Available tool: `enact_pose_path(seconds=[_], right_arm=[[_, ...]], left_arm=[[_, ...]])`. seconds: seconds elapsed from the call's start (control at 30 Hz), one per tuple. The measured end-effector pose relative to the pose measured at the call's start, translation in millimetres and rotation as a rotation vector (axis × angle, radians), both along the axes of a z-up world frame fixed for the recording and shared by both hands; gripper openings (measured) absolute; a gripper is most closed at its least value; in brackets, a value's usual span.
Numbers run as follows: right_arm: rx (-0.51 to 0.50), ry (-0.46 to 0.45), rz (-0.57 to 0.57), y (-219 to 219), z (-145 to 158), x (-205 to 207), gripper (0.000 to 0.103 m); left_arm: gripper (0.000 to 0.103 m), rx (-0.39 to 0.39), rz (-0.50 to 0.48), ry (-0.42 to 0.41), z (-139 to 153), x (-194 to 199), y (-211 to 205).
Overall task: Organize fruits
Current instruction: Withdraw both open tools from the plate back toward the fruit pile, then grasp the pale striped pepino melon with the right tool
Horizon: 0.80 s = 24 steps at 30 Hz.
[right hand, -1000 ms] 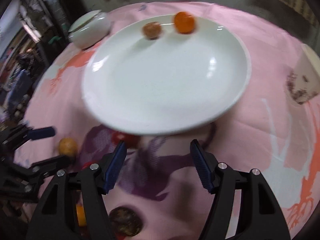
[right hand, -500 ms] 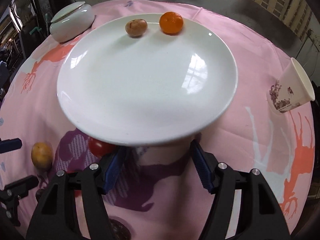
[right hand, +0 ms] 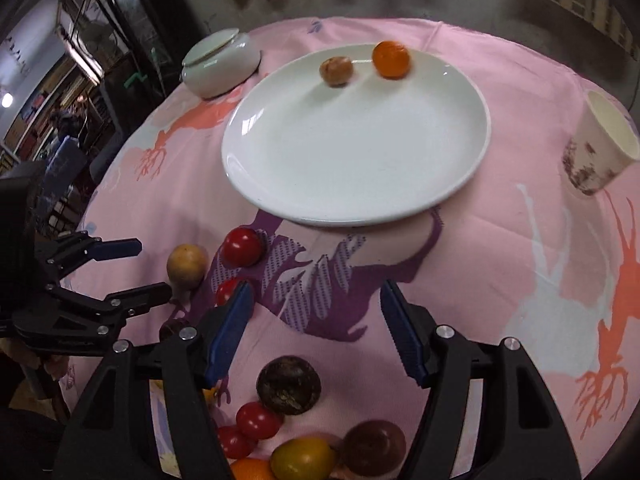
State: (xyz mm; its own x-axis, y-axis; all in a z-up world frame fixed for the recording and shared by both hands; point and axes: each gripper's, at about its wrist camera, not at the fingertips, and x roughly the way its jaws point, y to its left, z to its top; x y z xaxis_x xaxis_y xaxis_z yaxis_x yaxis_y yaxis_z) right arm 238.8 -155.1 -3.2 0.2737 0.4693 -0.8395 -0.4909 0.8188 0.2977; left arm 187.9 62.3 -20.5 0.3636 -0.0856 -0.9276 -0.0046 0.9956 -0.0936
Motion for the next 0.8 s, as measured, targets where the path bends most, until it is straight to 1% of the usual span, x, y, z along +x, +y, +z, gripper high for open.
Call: enact_pose_path(seconds=[0.07,0.13,0.27,0.33,0.47,0.53,0.63,0.8], right_arm=[[0.003,-0.03,-0.054,-25.5,11.5,-20.3,0.068],[-0.01,-0.036,-0.099,-46.7,14.3,-42.6,0.068],[-0.08,-0.045,-0.139,-72.6,6.3,-91.8,0.068],[-0.083,-0.028,-0.161,-82.3,1.3,-114.9,0.068],[-0.114,-0.006,-0.185,-90.1,-9.6,-149.4,0.068],[-0.153,-0.013,-0.18,-87.6,-14.4,-161.3,0.068],[-0.169,-0.026,-0.178,-86.5,-19.4,-172.7,0.068],[-0.185,-0.013,-0.207,-85.5,-33.0,-172.7,0.068]], left_arm=[[0.081,-0.004,-0.009,-0.009,3.6,-6.3,-1.7],[0.081,-0.008,-0.02,-0.013,6.4,-14.8,-5.0],[0.081,0.007,-0.052,-0.007,8.5,-36.7,-17.1],[0.082,0.021,-0.07,-0.004,9.8,-49.7,-24.2],[0.083,0.014,-0.085,0.019,8.3,-74.3,-35.2],[0.083,0.018,-0.089,0.028,6.6,-84.4,-39.4],[0.083,0.014,-0.089,0.044,4.4,-97.8,-43.2],[0.083,0.016,-0.096,0.055,4.8,-113.8,-45.7]])
